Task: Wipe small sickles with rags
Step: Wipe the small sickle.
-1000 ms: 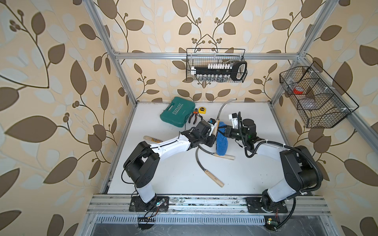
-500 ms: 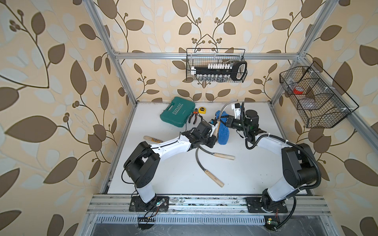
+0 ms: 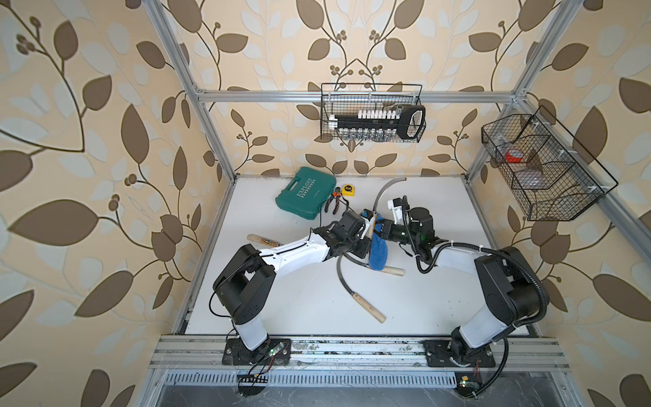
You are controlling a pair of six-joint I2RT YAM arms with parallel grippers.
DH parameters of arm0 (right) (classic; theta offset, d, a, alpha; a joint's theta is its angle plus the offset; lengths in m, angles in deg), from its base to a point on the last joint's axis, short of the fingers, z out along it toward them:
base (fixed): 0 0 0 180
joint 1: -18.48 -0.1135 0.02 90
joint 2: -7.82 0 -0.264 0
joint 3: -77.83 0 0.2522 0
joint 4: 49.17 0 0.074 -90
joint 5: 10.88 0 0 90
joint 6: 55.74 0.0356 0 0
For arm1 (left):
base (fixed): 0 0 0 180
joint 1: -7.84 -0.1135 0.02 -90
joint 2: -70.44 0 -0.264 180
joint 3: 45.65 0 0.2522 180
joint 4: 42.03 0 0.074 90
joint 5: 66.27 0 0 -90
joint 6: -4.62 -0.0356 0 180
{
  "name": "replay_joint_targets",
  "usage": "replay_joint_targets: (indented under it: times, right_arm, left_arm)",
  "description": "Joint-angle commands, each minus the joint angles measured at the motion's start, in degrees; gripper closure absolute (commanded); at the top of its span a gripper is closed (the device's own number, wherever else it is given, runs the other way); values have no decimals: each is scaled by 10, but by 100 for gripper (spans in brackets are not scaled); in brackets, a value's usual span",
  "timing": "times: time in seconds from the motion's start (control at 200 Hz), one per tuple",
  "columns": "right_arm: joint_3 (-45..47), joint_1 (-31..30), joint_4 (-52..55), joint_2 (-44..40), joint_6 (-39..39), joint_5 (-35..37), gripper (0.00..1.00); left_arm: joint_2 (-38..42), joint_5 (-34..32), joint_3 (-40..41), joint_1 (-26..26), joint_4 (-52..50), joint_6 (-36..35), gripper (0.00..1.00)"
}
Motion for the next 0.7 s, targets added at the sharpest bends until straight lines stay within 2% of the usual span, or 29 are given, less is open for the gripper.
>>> replay_joint_targets:
  times: [0.0, 0.18, 0.38, 0.695]
  right_arm:
    - [-28, -1, -13, -15, 6, -43, 80]
    - [-85, 41, -6, -7, 24, -78, 80]
    - [-121, 50, 18, -10, 26, -84, 80]
    - [-33, 29, -7, -23, 19, -86, 80]
  left_arm:
    - [13, 4, -8, 4, 45, -8, 100]
    - [14, 11, -6, 4, 47, -9, 100]
    - [12, 9, -9, 4, 47, -10, 100]
    - [13, -10, -8, 4, 46, -7, 100]
